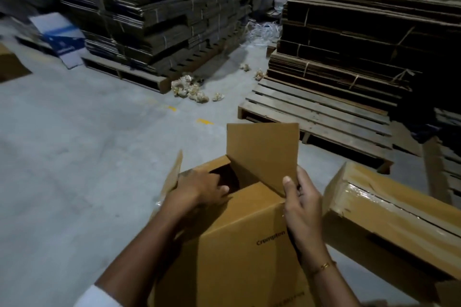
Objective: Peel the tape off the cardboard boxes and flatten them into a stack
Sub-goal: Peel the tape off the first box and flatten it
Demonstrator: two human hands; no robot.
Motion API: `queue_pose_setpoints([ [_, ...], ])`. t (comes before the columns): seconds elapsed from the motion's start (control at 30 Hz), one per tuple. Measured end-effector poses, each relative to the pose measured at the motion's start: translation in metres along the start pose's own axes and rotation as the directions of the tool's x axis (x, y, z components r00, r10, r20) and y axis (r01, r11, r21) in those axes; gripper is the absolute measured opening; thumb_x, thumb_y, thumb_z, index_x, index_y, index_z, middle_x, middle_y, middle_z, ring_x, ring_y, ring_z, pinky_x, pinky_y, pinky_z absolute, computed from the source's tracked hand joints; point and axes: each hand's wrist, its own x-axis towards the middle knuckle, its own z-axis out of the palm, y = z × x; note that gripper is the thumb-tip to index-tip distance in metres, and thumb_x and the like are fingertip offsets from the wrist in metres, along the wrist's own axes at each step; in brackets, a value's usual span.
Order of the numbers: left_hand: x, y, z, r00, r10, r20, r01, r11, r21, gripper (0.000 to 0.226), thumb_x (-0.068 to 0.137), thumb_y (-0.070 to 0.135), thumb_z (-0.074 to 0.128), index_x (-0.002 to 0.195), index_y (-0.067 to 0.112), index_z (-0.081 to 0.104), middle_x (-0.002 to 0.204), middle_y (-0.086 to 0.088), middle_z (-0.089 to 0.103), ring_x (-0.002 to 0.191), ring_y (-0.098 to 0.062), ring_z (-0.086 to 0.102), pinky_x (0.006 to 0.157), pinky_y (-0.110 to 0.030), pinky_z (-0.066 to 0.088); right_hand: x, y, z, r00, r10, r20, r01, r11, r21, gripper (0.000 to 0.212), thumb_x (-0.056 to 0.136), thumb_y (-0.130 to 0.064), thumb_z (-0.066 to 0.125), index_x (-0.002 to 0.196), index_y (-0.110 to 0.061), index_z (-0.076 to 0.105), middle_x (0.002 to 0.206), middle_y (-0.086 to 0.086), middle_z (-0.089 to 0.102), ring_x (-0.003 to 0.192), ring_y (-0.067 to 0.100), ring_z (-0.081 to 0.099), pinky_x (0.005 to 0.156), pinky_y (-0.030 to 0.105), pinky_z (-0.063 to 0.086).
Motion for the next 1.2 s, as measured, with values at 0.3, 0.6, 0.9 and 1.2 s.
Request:
queue_pose_setpoints([
  [0.3,-0.031,-0.094,0.059,0.983,-0.126,0.131,0.168,0.906,-0.388,0.063,0.090,0.080,0.034,0.103,0.028,0.068,0.127,-0.005,0.066,0.117,-0.025,0.059,0.109,-0.054,0.036,-0.038,0.017,-0.023,0.960,0.249,-0.131,-0.230,0.963,0.142,0.033,0.106,-0.017,0.047,0.138,-0.022,0.053,0.125,-0.010,0.063,0.116,0.005,0.059,0.105,0.044,0.050],
  [0.6,-0.101,-0.065,0.009,0.917,0.117,-0.382,-0.389,0.036,-0.921,0.049,0.082,0.059,0.067,0.110,0.019,0.071,0.105,-0.005,0.065,0.096,-0.018,0.063,0.078,-0.031,0.051,-0.040,0.045,-0.029,0.861,0.508,-0.013,-0.491,0.838,0.237,0.029,0.109,-0.025,0.039,0.113,-0.044,0.060,0.121,0.011,0.068,0.111,0.029,0.064,0.100,0.058,0.051],
  [0.9,-0.124,-0.104,0.100,0.769,0.299,-0.566,-0.373,0.928,-0.017,0.031,0.092,0.049,0.045,0.117,0.047,0.064,0.113,0.021,0.068,0.128,-0.018,0.053,0.119,-0.062,0.012,-0.044,0.040,-0.046,0.921,0.387,-0.038,-0.386,0.922,0.012,0.044,0.107,-0.026,0.045,0.066,-0.009,0.044,0.066,0.008,0.039,0.068,0.025,0.042,0.066,0.034,0.032],
  [1.2,-0.135,-0.074,0.089,0.639,-0.172,-0.750,-0.481,0.671,-0.564,0.039,0.100,0.008,0.057,0.120,0.041,0.067,0.155,0.008,0.038,0.148,-0.003,0.022,0.111,-0.039,0.038,-0.021,-0.011,-0.072,0.987,0.140,-0.084,-0.154,0.969,-0.193,0.043,0.107,-0.029,0.045,0.072,-0.006,0.054,0.070,0.013,0.057,0.067,0.029,0.056,0.067,0.038,0.046],
])
